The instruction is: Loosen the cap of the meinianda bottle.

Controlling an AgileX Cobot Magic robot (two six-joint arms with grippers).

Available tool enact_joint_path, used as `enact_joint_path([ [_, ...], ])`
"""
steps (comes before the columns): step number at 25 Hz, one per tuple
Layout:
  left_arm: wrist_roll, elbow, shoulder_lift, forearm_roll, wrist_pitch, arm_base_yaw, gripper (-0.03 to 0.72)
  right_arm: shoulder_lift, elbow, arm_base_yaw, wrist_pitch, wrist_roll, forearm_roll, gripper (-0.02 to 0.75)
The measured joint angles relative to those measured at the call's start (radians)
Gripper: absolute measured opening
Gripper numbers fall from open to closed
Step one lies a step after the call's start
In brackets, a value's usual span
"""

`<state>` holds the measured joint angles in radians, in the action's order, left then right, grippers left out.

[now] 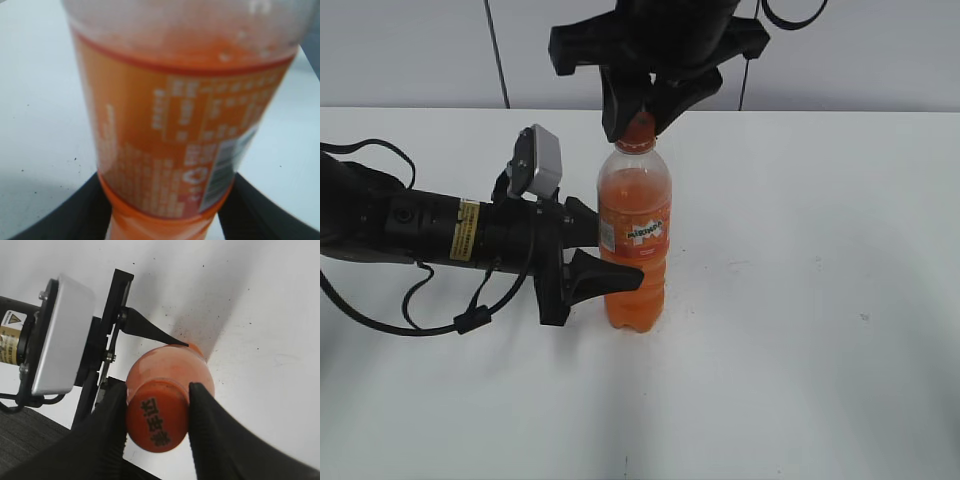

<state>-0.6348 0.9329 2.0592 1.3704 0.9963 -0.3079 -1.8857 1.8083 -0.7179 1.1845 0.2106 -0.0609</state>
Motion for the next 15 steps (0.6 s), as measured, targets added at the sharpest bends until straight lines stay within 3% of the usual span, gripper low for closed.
enact_joint_path([
  [3,0.0,0.0,0.0,0.0,0.0,0.0,0.391,0.0,0.0,0.0,0.0,-0.063,0.0,0.278],
  [6,0.0,0.0,0.0,0.001,0.0,0.0,0.391,0.0,0.0,0.0,0.0,-0.251,-0.004,0.278],
  [9,0.0,0.0,0.0,0.002,0.0,0.0,0.391,0.0,0.0,0.0,-0.001,-0.658,-0.006,0.278],
  [12,0.0,0.0,0.0,0.001,-0.001,0.0,0.391,0.0,0.0,0.0,-0.003,-1.201,-0.004,0.278],
  [15,0.0,0.0,0.0,0.0,-0.001,0.0,0.391,0.001,0.0,-0.001,-0.003,-1.481,0.006,0.278],
])
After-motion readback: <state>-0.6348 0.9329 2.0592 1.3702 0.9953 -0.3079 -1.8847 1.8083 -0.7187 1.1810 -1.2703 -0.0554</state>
